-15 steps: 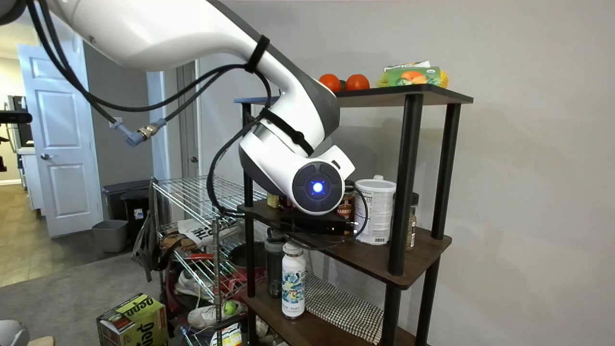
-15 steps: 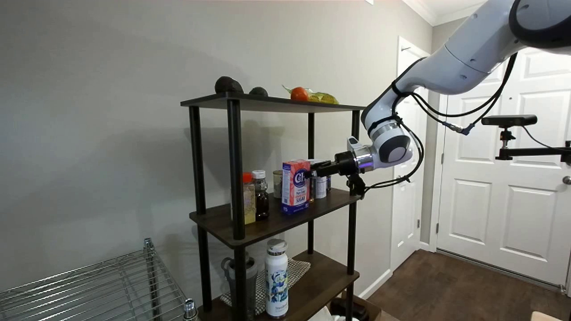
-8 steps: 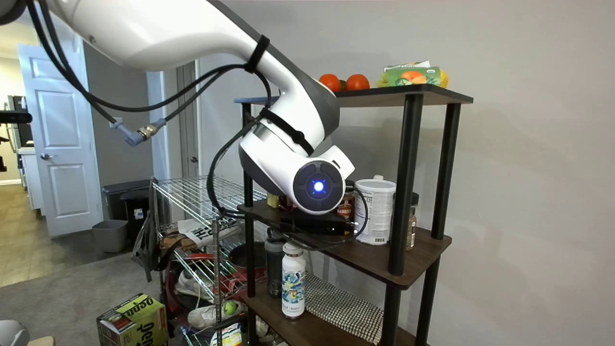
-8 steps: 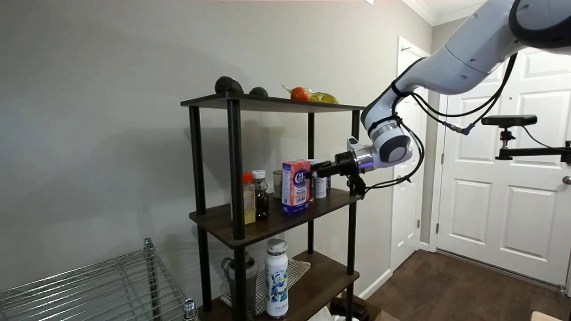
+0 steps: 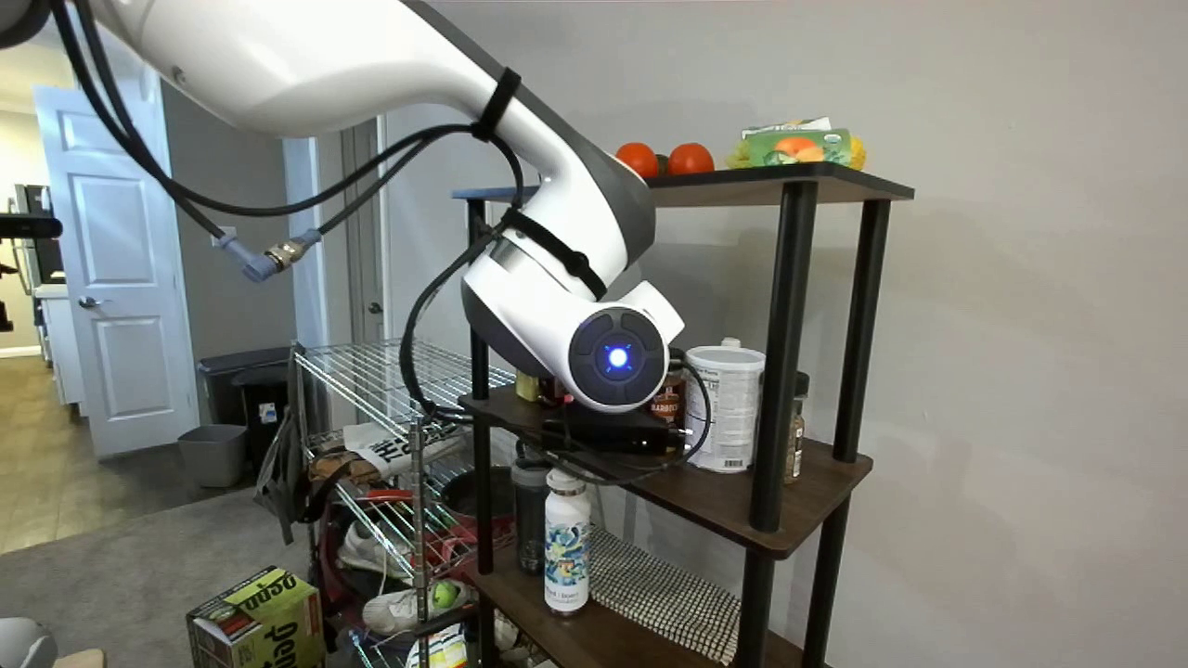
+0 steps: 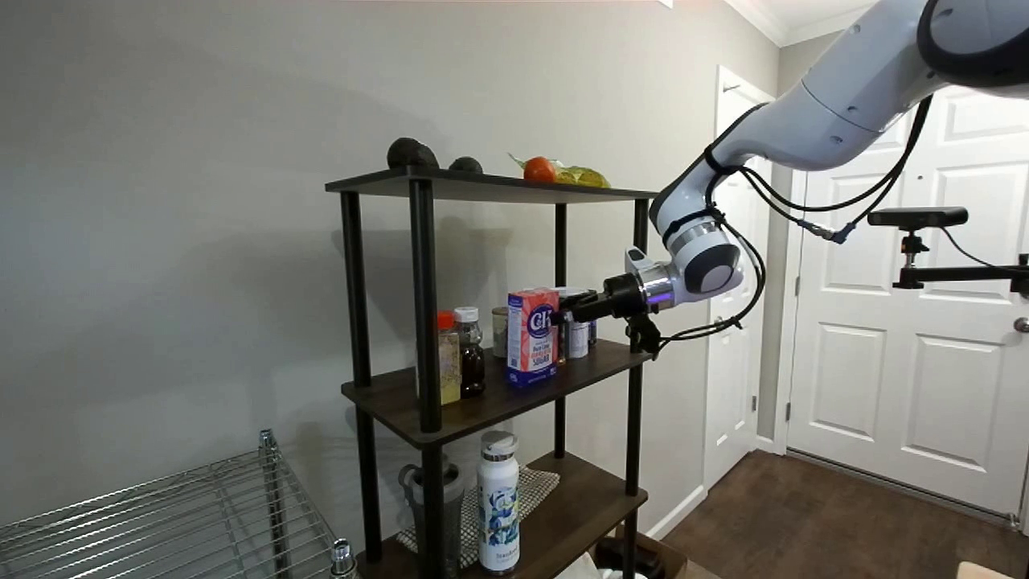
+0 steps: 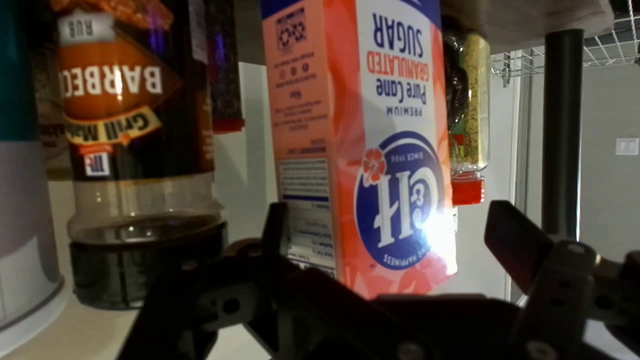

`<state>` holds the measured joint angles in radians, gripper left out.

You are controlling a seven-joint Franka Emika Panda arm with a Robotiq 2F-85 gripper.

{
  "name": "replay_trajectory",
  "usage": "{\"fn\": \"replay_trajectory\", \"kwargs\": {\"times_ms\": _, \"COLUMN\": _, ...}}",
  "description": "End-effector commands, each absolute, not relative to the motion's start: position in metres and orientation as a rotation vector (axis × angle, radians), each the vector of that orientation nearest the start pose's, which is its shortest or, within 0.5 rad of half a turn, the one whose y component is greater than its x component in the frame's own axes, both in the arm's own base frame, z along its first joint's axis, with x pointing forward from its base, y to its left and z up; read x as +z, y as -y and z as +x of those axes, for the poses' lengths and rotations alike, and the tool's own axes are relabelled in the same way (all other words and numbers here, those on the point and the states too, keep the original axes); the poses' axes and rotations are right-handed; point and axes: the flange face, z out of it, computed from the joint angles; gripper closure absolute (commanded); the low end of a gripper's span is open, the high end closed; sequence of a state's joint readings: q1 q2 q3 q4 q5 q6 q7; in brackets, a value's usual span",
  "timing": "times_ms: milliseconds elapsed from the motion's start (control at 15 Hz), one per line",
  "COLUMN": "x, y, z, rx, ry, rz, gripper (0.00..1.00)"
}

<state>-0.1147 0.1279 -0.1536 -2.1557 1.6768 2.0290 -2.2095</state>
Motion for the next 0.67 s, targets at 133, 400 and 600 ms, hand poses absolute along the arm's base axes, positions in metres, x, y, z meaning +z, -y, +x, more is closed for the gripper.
{"fn": "replay_trajectory", "kwargs": {"times_ms": 133, "x": 0.3716, "y": 0.0891, "z": 0.5583, "rx": -1.473, "ry": 0.888, "rz": -1.924, "gripper": 0.0}}
{"fn": "replay_trajectory", "kwargs": {"times_ms": 400, "x": 0.3706, "y": 0.0829, "z": 0.5615, "rx": -1.487, "ry": 0.902, "rz": -1.91, "gripper": 0.0}}
{"fn": "replay_trajectory", "kwargs": {"times_ms": 600, "x": 0.3706, "y": 0.0813, "z": 0.5626, "rx": -1.488, "ry": 0.907, "rz": -1.904, "gripper": 0.0}}
